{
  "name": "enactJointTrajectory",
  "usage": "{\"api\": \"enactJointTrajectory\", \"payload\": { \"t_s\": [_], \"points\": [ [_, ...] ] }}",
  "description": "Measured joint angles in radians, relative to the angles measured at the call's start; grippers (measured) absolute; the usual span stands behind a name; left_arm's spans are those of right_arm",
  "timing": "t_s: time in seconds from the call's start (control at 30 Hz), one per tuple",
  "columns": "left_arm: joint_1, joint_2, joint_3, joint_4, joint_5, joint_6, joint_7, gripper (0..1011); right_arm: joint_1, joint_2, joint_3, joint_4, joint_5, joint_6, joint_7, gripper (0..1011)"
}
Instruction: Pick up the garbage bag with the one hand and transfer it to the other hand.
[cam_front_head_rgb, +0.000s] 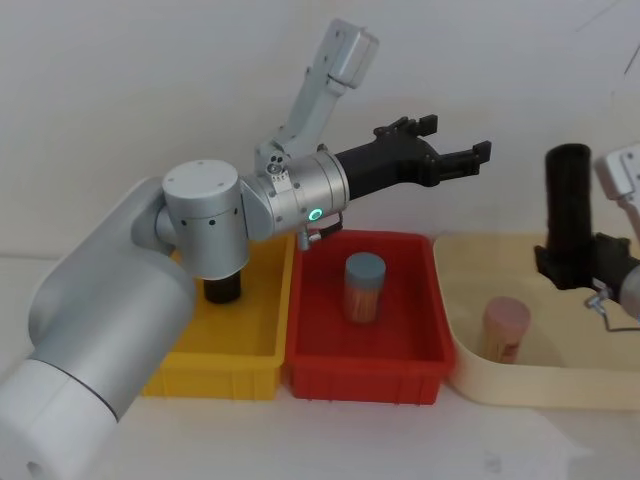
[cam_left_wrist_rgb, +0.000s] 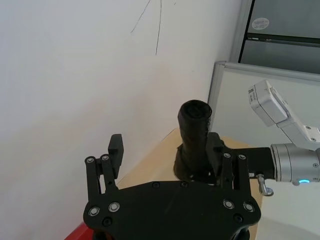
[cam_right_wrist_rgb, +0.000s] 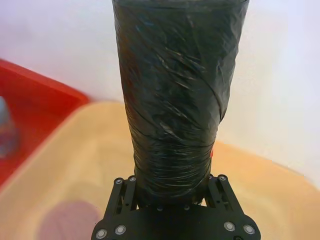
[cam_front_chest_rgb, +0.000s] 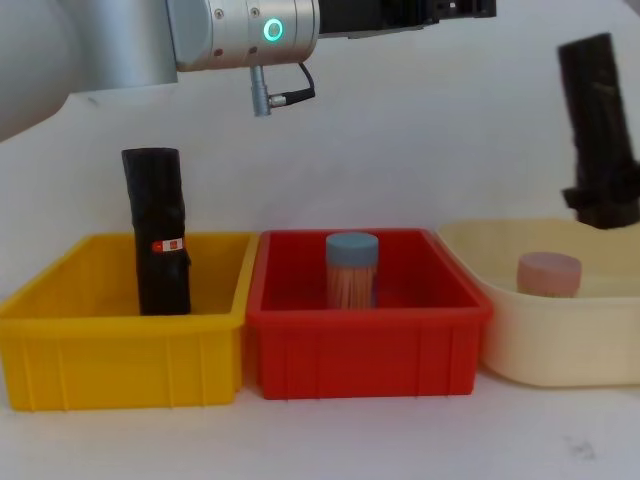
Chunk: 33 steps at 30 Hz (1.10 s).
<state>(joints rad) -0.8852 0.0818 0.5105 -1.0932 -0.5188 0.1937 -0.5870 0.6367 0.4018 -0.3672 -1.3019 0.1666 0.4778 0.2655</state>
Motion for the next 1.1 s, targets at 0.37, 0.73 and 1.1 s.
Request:
{"api": "enactJointTrajectory", "payload": {
  "t_s": [0.37, 0.73, 1.1],
  "points": [
    [0.000, 0.000, 0.000, 0.000, 0.000, 0.000, 0.000, 1002, -0.022, 0.034, 0.022, -0.010, -0.036, 0.056, -0.057, 827],
    [0.000, 0.000, 0.000, 0.000, 0.000, 0.000, 0.000, 1002, -0.029, 0.046, 0.030, -0.013, -0.049, 0.075, -0.077, 999],
    [0.000, 0.000, 0.000, 0.000, 0.000, 0.000, 0.000, 1002, -0.034, 0.052, 0.034, -0.014, -0.056, 0.085, -0.087, 999]
  ]
}}
